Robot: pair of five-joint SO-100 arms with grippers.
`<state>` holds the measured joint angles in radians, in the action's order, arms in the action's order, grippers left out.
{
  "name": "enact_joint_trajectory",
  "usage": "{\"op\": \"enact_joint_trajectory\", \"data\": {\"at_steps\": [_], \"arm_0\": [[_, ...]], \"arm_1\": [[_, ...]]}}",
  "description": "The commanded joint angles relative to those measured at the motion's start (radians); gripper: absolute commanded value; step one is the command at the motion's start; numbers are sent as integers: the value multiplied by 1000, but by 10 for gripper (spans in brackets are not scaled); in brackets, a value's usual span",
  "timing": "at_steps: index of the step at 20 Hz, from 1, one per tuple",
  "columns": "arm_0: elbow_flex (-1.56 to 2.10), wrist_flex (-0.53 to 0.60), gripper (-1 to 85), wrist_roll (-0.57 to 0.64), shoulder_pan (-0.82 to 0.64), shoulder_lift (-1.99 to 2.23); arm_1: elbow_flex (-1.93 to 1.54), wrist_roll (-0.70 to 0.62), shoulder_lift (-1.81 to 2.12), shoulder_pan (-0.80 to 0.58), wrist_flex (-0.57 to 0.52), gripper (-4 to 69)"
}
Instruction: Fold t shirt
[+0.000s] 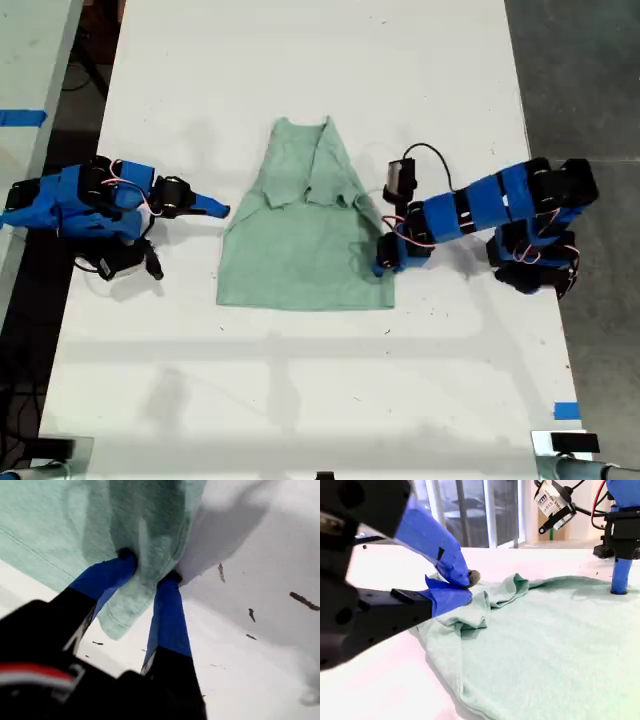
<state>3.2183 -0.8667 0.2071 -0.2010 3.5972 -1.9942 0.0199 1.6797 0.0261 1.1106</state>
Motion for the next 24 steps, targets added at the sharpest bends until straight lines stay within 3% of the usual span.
{"op": "enact_joint_trajectory", "data": {"at_steps": [1,2,4,6,10,12,15,17,19,20,24], "arm_0": [[0,-5,0,-9,-11,8],[0,-5,0,-11,-11,8],[0,-5,0,-11,-9,8],[0,-5,0,-11,-11,8],[0,-5,0,-11,-11,8],[0,-5,0,-11,-11,8],[0,-5,0,-11,-11,8],[0,-5,0,-11,-11,8],[0,-5,0,-11,-9,8],[0,-6,0,-11,-9,8],[0,-6,0,-11,-12,8]], "arm_1": [[-118,32,74,-9,-26,41],[-144,46,114,-11,-26,7],[-147,58,178,-6,-2,7],[-66,38,212,-3,101,6],[187,-112,175,-5,158,5],[336,-221,83,2,106,5],[515,-357,-118,18,-78,4],[669,-399,-296,23,-103,6],[788,-413,-428,29,-81,292],[821,-416,-449,32,-61,322],[830,-397,-344,35,71,309]]}}
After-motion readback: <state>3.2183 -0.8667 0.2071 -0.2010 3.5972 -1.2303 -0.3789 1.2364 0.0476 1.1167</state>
